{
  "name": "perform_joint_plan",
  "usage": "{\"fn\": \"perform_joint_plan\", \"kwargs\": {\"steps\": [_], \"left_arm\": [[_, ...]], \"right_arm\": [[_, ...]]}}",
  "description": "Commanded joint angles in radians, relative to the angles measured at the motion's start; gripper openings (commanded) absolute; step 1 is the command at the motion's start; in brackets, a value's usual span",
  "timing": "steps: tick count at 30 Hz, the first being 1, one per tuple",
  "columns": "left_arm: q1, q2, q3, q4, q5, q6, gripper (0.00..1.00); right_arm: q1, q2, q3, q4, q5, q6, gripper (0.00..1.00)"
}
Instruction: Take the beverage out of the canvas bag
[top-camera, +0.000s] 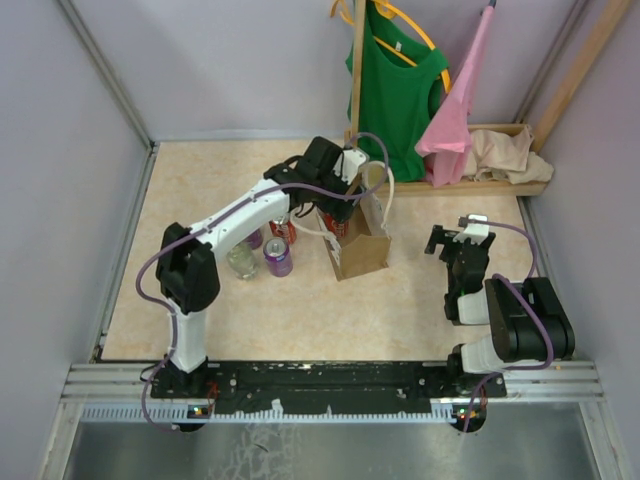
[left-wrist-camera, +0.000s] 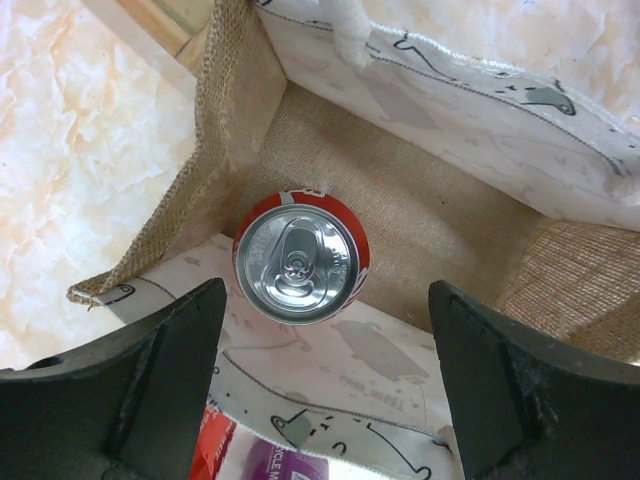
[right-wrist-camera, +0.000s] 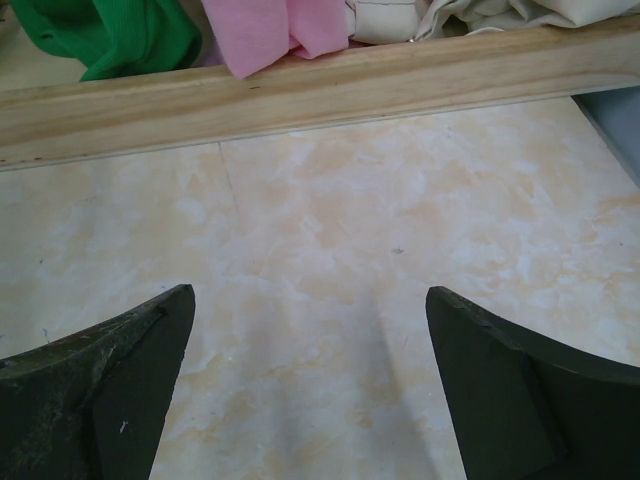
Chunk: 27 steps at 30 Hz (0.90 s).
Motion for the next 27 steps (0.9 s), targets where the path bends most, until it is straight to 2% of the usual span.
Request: {"fn": "perform_joint_plan", "kwargs": {"steps": [1, 16, 24, 27], "left_arm": [[-0.008, 0.032, 0.027, -0.033, -0.028, 0.018, 0.88], [-0.008, 0.142, 0.062, -0.021, -0.029, 0.026, 0.87], [-0.008, 0.175, 0.075, -0.018, -0.040, 0.012, 0.77], [-0.008, 0.182, 0.076, -0.021, -0.050, 0.012, 0.65]], "right_arm": [[-0.002, -0.001, 0.022, 0.050, 0.002, 0.001, 0.99], [-0.001, -0.001, 0.022, 0.050, 0.002, 0.000, 0.99], [-0.002, -0.001, 0.021, 0.050, 0.002, 0.001, 0.99], [-0.002, -0.001, 0.021, 0.050, 0.002, 0.001, 0.99]]}}
